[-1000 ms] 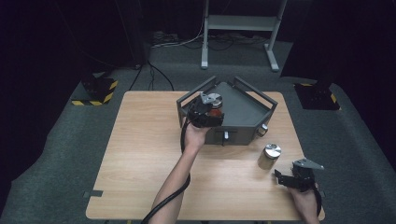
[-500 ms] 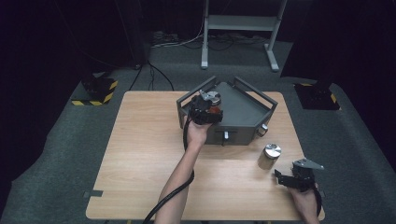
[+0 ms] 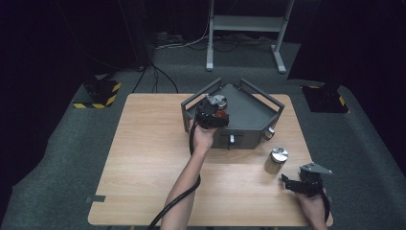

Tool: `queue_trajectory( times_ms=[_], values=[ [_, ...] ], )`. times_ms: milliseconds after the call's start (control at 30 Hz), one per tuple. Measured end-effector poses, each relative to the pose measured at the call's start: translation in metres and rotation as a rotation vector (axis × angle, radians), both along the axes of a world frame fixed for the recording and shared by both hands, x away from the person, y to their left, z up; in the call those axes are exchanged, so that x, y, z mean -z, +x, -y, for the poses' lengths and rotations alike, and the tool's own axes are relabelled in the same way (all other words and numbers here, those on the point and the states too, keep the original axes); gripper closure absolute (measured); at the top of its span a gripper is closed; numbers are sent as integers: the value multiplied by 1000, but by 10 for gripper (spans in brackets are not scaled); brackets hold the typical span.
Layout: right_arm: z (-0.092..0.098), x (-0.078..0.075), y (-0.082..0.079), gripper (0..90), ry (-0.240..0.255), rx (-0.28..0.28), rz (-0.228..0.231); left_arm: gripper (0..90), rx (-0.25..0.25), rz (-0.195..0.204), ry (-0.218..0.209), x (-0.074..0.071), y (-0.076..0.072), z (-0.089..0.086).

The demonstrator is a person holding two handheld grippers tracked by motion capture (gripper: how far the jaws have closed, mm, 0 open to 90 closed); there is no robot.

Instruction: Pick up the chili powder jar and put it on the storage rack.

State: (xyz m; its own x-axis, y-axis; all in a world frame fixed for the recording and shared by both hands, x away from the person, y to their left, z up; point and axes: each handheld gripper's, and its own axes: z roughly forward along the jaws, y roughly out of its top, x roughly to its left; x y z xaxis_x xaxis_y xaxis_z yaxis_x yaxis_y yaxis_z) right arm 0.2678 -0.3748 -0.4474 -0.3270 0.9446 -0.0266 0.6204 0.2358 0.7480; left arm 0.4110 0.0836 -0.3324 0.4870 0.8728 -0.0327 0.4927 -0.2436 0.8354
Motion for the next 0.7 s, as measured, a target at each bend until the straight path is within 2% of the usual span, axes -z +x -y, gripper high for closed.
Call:
queue_trajectory(
  times_ms=[167,633,700],
  values=[
    [0,0,0,142,0,1,0,300,16,16,30,1,-2,1],
    [-1,0,0,143,2,4,-1,295,5,26,16,5,-5,1],
    [-1,0,0,142,2,4,-1,259,4,22,8,7,-5,1]
  ],
)
